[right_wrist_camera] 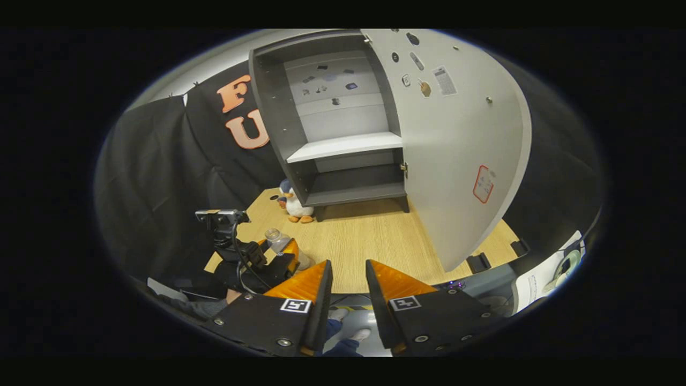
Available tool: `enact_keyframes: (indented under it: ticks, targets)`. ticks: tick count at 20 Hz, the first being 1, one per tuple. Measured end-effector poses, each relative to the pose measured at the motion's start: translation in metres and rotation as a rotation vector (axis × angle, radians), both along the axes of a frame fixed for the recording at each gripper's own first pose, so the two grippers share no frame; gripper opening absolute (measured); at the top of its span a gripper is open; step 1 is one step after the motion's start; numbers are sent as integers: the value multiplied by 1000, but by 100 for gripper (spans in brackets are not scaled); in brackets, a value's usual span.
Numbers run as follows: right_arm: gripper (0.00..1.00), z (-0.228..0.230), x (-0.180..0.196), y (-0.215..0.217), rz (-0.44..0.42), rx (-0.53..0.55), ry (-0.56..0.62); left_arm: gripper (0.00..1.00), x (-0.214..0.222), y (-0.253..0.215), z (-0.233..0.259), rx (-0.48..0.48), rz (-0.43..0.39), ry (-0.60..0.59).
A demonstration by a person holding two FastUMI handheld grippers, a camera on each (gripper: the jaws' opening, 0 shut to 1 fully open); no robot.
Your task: Open the cabinet door with the right hand, grasp the bottle in the cabinet with the left hand and place it on the coaster, then close the cabinet door with the right hand.
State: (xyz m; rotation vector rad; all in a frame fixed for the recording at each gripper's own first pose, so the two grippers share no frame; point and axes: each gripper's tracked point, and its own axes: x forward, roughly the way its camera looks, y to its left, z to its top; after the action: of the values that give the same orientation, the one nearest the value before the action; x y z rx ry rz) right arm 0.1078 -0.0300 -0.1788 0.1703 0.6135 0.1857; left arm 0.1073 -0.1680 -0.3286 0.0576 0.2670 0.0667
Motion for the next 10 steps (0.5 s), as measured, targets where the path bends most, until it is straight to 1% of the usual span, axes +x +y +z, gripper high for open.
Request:
enact_keyframes:
  ticks: [4, 8, 10]
  targets:
    - [39, 16, -1, 1, 14, 38, -40, 91, -4, 0, 27, 12, 9, -32]
    - [39, 27, -8, -4, 25, 55, -73, 90, -8, -4, 65, 53, 5, -84]
    - [39, 40, -8, -7, 21, 84, -107, 90, -12, -9, 84, 62, -2, -107]
